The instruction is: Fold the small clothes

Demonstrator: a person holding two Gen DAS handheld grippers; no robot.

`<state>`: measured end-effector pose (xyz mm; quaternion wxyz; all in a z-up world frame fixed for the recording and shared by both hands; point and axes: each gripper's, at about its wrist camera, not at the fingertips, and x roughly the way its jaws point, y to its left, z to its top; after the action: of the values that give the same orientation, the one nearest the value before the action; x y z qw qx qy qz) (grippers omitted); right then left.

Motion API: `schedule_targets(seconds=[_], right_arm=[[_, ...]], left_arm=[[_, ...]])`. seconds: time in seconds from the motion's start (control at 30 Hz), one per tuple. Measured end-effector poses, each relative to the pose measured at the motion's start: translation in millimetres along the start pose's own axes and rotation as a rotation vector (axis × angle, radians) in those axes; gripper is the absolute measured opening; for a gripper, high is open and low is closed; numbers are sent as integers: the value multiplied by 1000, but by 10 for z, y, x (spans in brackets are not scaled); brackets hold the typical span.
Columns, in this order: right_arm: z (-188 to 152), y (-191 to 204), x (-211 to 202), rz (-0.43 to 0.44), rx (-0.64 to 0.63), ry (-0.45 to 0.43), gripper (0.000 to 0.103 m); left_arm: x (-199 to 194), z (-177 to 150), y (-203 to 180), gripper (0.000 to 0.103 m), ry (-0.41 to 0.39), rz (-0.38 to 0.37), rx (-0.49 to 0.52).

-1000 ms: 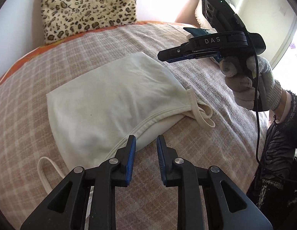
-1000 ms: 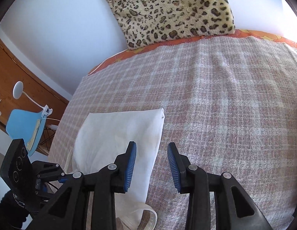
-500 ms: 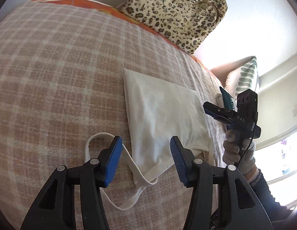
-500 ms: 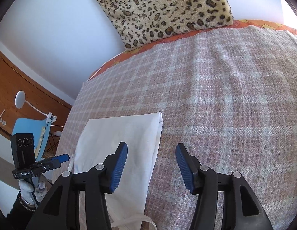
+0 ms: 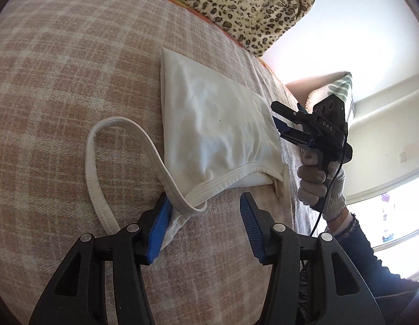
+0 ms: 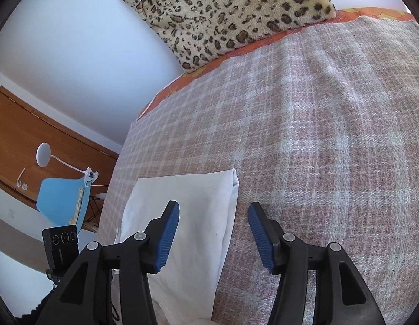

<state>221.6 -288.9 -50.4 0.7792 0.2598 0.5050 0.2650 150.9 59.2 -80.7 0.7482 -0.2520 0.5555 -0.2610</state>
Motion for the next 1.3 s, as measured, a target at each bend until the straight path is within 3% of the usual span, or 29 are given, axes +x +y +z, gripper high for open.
schedule_targets(seconds=[0.1,0.2,0.4,0.57,0.77,1.1,1.3], right_arm=[[-10,-103,8,78,57,-14,57],[-15,-101,25,88,60,-16,51],[-49,20,125,82,24,-18,46],[-58,-58,115,60,60,-8,18],[-52,74,74,11,15,-27,7],[-1,384,-124,-19,-85,-79,4],[-25,479,-186,-27,-110,-91,3]], left_arm=[[-16,2,52,45,-13,-33,-30],[-3,12,98,33,-23,-39,-59],[33,26,80,21,-34,-17,-65],[38,25,9,16,-46,44,-17],[19,-4,-194,14,-81,158,122],[-14,-35,-479,13,-137,248,280],[-21,-57,-564,13,-147,251,309]])
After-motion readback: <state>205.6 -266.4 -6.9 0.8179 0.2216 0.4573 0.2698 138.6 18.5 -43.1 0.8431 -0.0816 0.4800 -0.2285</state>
